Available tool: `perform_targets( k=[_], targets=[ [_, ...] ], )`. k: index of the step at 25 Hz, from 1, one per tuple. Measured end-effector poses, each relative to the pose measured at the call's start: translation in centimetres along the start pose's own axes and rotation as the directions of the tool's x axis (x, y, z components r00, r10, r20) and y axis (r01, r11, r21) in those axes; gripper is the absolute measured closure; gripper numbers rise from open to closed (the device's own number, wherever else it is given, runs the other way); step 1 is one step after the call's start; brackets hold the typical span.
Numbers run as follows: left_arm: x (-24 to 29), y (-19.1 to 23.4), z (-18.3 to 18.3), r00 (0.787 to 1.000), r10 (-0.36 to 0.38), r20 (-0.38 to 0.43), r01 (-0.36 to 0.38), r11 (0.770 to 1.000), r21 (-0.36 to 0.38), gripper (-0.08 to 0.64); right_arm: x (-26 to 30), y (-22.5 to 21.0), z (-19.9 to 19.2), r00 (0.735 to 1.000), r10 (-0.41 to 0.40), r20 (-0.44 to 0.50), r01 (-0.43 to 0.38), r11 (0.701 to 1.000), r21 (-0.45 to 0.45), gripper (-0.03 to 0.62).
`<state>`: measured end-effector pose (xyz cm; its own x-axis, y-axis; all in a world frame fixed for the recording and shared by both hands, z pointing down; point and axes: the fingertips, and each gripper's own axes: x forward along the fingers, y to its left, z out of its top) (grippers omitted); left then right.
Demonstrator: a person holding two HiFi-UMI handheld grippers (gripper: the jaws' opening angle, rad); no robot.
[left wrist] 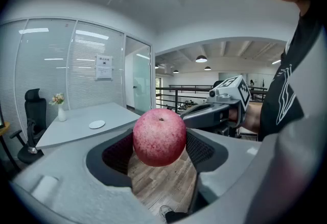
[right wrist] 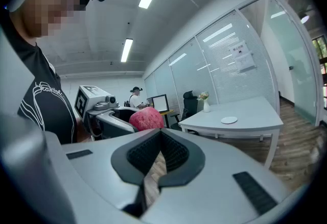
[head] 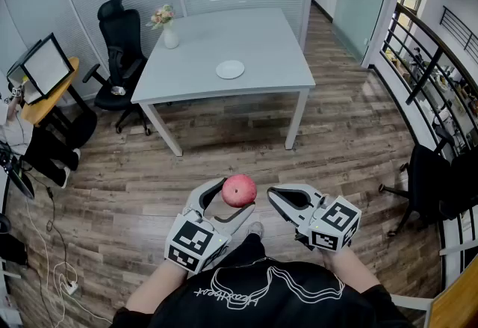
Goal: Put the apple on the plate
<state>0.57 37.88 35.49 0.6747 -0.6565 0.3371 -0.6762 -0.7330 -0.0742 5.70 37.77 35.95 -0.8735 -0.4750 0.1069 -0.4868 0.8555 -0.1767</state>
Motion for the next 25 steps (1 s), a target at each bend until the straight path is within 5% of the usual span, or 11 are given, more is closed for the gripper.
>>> perform_targets(
  k=[13,25],
  targets=[
    [-0.9,0.3,1.9,0.999,-0.022,0.024,0.023,1.0,-0.01,0.244,-0.4,-0.2,3.0,1.0,-0.007,0.005,0.007,1.0,0.015,0.583],
    [4.7,6.5,1.3,0.999,-0.049,0.006,0.049,0.997,-0.055,0.244,3.8,-7.8,2.0,0.999,-0.037,0.002,0.037,0.997,0.074,0.581]
  ],
)
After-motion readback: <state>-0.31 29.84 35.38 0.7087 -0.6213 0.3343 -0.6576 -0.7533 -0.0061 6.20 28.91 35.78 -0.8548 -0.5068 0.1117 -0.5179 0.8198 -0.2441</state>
